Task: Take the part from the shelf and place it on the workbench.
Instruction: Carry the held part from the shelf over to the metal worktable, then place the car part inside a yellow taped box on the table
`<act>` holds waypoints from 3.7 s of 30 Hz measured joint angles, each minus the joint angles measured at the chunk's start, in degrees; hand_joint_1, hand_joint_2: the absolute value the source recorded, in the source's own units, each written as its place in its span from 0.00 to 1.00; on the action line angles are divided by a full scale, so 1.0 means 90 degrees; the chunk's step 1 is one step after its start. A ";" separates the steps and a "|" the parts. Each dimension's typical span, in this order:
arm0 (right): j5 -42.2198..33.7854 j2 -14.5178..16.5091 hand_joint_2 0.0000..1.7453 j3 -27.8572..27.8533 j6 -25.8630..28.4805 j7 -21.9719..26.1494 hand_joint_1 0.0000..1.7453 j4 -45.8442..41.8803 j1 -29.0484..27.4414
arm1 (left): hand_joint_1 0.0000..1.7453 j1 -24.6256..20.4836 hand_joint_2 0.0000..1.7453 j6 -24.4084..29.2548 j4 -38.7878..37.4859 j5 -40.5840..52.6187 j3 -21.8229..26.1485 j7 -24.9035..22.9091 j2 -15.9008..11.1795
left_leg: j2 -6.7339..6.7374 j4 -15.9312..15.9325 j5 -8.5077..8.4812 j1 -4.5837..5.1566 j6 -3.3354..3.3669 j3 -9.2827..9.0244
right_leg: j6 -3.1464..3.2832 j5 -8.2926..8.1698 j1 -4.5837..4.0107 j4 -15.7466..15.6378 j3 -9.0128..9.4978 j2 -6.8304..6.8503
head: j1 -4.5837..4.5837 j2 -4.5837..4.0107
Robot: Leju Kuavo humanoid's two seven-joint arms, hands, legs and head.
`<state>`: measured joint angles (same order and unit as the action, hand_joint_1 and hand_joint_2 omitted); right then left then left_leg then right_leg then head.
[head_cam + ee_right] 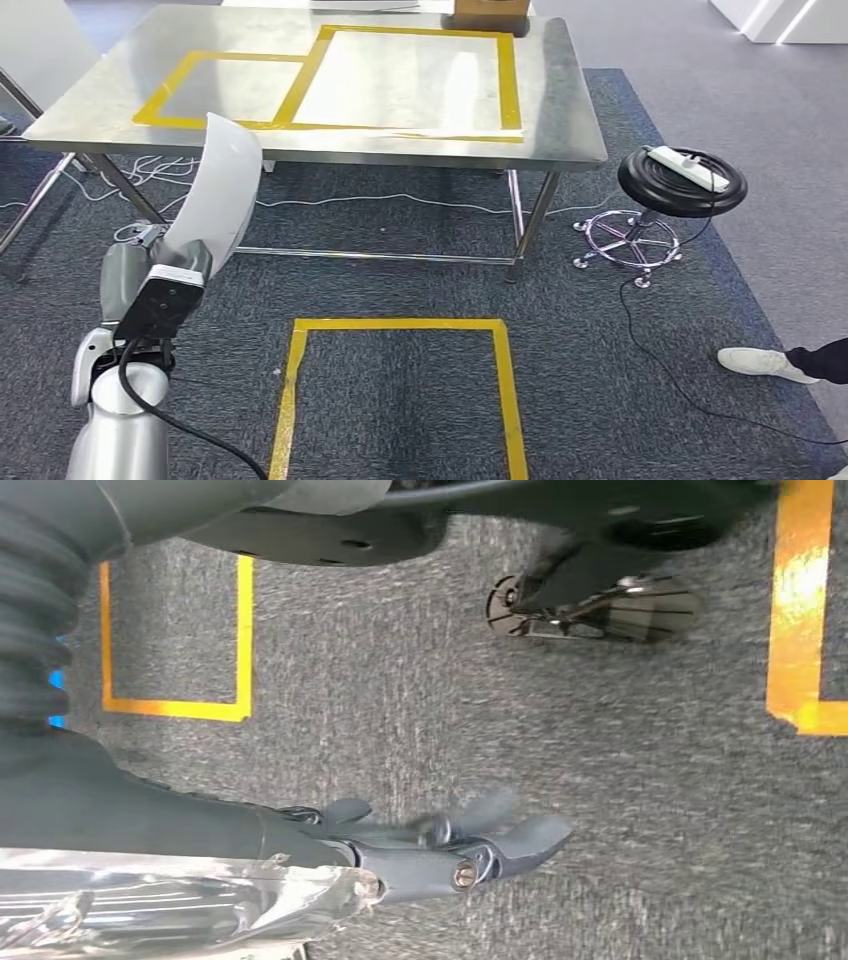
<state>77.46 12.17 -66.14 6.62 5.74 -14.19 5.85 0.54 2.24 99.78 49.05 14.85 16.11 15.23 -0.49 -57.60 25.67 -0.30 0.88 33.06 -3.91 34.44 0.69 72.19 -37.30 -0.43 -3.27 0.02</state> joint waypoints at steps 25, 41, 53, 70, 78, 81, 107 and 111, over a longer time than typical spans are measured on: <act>0.0008 0.0012 1.00 -0.0002 0.0020 -0.0032 0.00 -0.0002 -0.0012 | 1.00 0.0017 1.00 0.0000 0.0019 -0.0049 0.0035 0.0000 -0.0005 | 0.0023 0.0022 -0.0068 0.0010 -0.0198 0.0138 | 0.0159 -0.0687 -0.0050 -0.1531 0.0816 -0.0022 | -0.0077 0.0001; 0.0009 0.0012 1.00 -0.0001 0.0017 -0.0032 0.00 -0.0002 -0.0023 | 1.00 0.0022 1.00 0.0001 0.0022 -0.0052 0.0036 0.0000 -0.0001 | -0.0018 0.0051 0.0350 0.0038 -0.0184 -0.0450 | 0.0296 -0.1095 -0.0120 -0.1450 0.0185 0.0004 | 0.0003 0.0000; 0.0010 0.0016 1.00 -0.0002 -0.0001 -0.0029 0.00 -0.0002 -0.0032 | 1.00 0.0029 1.00 0.0002 0.0036 -0.0057 0.0043 0.0000 -0.0012 | 0.0017 -0.0452 -0.0133 0.0023 -0.0324 0.0506 | 0.0381 -0.0798 -0.0061 -0.1544 0.0683 -0.0032 | -0.0046 0.0000; 0.0059 0.0016 1.00 -0.0002 -0.0018 -0.0027 0.00 -0.0002 -0.0030 | 1.00 0.0106 1.00 -0.0001 0.0056 -0.0083 0.0053 -0.0003 -0.0001 | -0.0019 0.0085 0.0227 0.0024 -0.0138 -0.0328 | 0.0202 -0.1139 -0.0099 -0.1468 0.0167 0.0005 | 0.0023 0.0000; 0.0087 0.0022 1.00 -0.0002 -0.0010 -0.0021 0.00 -0.0002 -0.0018 | 1.00 0.0127 1.00 -0.0016 0.0090 -0.0129 0.0083 0.0023 -0.0013 | -0.0005 -0.1545 0.0844 0.0021 -0.0361 0.0627 | 0.0418 -0.1013 -0.0058 -0.1541 0.0397 -0.0018 | -0.0013 0.0000; 0.0087 0.0022 1.00 -0.0002 -0.0010 -0.0021 0.00 -0.0002 -0.0035 | 1.00 0.0132 1.00 -0.0016 0.0090 -0.0129 0.0103 0.0024 -0.0015 | -0.0003 -0.1481 0.0504 0.0020 -0.0351 0.0844 | 0.0409 -0.0894 -0.0057 -0.1541 0.0548 -0.0028 | -0.0015 0.0000; 0.0100 0.0024 1.00 0.0000 -0.0019 -0.0009 0.00 -0.0002 -0.0012 | 1.00 0.0166 1.00 -0.0054 0.0095 -0.0136 0.0192 0.0055 -0.0014 | 0.0008 -0.0789 0.0673 0.0023 -0.0340 0.0102 | 0.0411 -0.1030 -0.0063 -0.1557 0.0374 -0.0019 | 0.0029 0.0000; 0.0100 0.0025 1.00 0.0000 -0.0019 -0.0013 0.00 -0.0002 -0.0036 | 1.00 0.0169 1.00 -0.0055 0.0093 -0.0136 0.0203 0.0056 -0.0018 | 0.0010 -0.1564 0.0685 0.0014 -0.0366 0.0818 | 0.0416 -0.0874 -0.0060 -0.1557 0.0541 -0.0024 | 0.0026 0.0000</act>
<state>78.36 12.40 -66.14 6.45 5.62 -14.21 5.53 2.06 1.74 100.61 47.82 16.67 16.61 15.08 -0.41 -71.68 31.84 -0.17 -2.42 40.42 -0.17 26.58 0.14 58.18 -32.43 -0.64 -3.03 0.02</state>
